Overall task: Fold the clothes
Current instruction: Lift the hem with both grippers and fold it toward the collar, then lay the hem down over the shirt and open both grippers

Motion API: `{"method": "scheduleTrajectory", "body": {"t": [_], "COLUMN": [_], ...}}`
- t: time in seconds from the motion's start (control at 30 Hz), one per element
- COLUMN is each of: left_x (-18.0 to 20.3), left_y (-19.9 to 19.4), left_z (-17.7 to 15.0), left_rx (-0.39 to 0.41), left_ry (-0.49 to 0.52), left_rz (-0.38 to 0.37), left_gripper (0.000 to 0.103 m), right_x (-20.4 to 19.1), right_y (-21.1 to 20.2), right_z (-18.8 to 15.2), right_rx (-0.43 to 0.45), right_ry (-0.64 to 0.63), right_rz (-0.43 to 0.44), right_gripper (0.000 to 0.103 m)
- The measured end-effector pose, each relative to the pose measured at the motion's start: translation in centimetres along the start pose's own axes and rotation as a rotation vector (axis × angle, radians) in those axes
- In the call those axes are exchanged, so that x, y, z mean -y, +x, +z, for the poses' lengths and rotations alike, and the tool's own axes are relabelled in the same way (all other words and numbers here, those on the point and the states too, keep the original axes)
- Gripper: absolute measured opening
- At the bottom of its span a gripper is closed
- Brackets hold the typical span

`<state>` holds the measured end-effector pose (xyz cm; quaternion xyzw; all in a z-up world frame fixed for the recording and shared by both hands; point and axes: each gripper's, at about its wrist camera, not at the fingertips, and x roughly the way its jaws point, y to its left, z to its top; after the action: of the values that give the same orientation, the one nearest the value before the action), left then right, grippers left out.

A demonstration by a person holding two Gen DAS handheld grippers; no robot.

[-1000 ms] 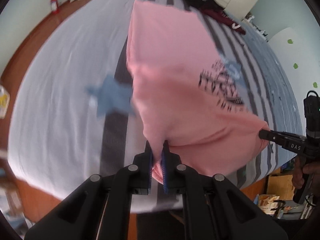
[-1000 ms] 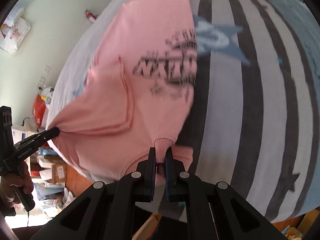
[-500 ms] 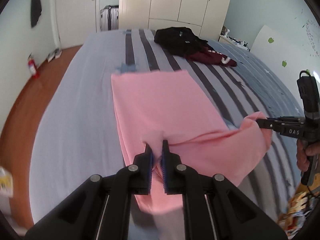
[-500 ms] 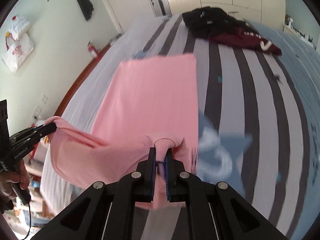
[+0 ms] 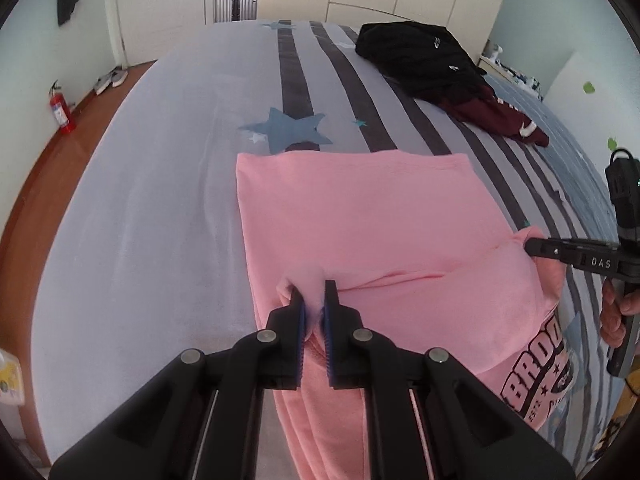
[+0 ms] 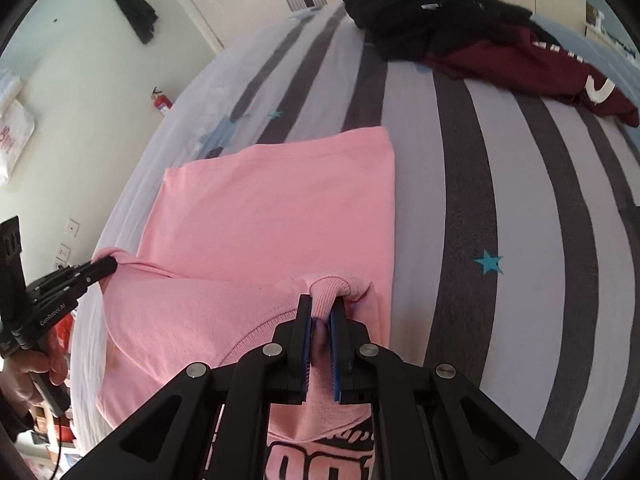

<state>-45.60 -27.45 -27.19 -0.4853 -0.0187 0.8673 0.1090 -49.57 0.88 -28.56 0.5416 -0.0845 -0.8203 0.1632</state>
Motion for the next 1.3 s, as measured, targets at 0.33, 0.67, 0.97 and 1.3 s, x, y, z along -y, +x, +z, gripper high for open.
{"method": "scheduleTrajectory", "body": {"t": [0.33,0.67,0.97,1.3], "left_x": [-1.0,-0.8,4.5,3.2], "left_y": [2.6,-4.6,-0.5,3.5], "left_z": [0.9,-1.9,-5.1,0.4], "left_rx": [-0.063,0.13,-0.049,-0.006], "left_ry": [-0.067,-0.172,-0.009,-0.036], "left_rz": [0.014,-0.015,-0.05,-0.031], "left_gripper": [0.01,0.056,0.015,0.015], "right_x": [1.3,1.4,-4.0,-4.2], "right_y": [2.0,-5.8,-2.2,0.3], "right_z": [1.6,-3.2,-9.6,-5.0], "right_rx": [-0.109,0.051,-0.056,0.018], "right_ry": [0.008,-0.054,-0.175,-0.202], "right_rz": [0.05,-0.001,0.0,-0.053], "right_gripper": [0.013,0.03,0.029,0.027]}}
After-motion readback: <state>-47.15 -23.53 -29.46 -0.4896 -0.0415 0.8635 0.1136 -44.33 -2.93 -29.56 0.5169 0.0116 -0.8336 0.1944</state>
